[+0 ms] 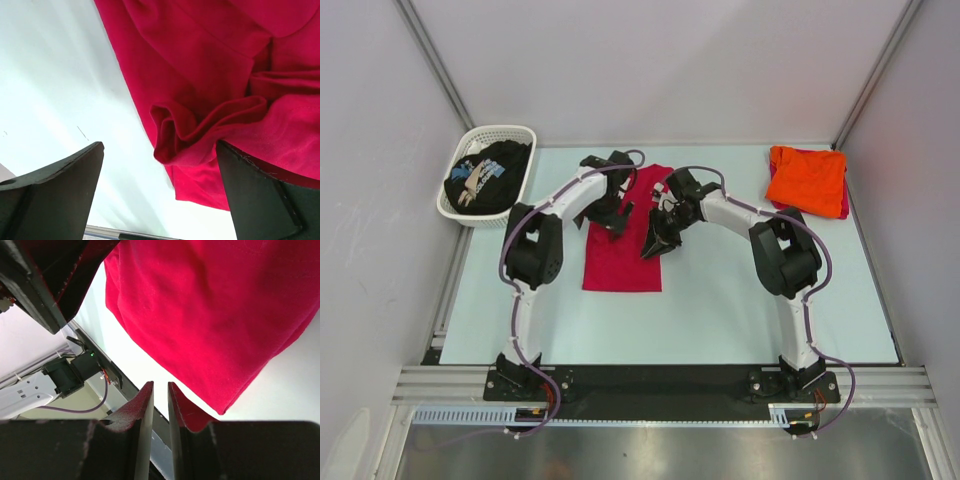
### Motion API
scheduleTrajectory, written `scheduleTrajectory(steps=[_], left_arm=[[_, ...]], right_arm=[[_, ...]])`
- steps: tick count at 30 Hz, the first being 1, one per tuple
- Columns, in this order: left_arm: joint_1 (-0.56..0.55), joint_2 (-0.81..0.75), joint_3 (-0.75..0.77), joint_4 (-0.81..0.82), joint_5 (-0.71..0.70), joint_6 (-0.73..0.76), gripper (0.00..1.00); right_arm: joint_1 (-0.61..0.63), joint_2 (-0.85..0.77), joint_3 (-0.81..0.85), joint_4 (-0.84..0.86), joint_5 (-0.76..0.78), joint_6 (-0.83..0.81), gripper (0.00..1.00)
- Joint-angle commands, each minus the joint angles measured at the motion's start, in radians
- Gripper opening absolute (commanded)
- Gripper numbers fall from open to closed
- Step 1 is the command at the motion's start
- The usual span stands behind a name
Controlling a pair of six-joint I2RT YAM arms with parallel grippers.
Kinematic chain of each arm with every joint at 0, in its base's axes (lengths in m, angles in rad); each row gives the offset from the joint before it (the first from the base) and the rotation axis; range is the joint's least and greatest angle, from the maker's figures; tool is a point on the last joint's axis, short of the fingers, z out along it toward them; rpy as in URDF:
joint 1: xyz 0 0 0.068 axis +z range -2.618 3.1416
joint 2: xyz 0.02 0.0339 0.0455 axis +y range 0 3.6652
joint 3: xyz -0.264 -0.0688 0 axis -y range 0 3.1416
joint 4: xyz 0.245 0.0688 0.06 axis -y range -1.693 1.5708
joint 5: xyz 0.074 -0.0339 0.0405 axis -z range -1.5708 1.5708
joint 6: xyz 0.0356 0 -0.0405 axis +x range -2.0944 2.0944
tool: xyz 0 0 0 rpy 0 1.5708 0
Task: Fold and stack the t-shirts
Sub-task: Fold the folded rectangular tshirt in 1/3 of the way
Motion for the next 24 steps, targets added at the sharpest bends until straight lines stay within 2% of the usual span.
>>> scheduleTrajectory(steps=[1, 4, 8, 9, 14, 15, 20, 24], left_arm=[[0.012, -0.108, -0.052, 0.004, 0.05, -0.038, 1.0], [0.055, -0.206, -0.184, 0.086, 0.234, -0.077, 1.0], [0.204, -0.35, -0.404, 0.26, 0.545, -0.175, 1.0], [0.222, -0.376, -0.478, 0.326, 0.572, -0.191, 1.0], [0.298, -0.489, -0.592, 0.454, 0.678, -0.191, 1.0], [0.31, -0.502, -0.61, 0.484, 0.749, -0.203, 1.0], [0.347, -0.438, -0.623, 0.555, 0.856, -0.223, 1.0], [0.347, -0.334, -0.571, 0.528, 0.87, -0.205, 0.88]], right_arm=[[0.005, -0.012, 0.03, -0.011, 0.016, -0.012, 0.23], [0.007, -0.012, 0.021, 0.005, 0.011, -0.006, 0.23], [0.011, -0.006, 0.025, 0.011, 0.004, -0.001, 0.23], [0.013, -0.006, 0.027, 0.009, 0.004, -0.001, 0.23], [0.013, -0.005, 0.024, 0.009, 0.004, -0.004, 0.24], [0.014, -0.005, 0.024, 0.008, 0.001, -0.006, 0.24], [0.014, 0.0, 0.033, 0.006, 0.008, -0.007, 0.24], [0.011, 0.003, 0.04, 0.002, 0.011, -0.01, 0.23]])
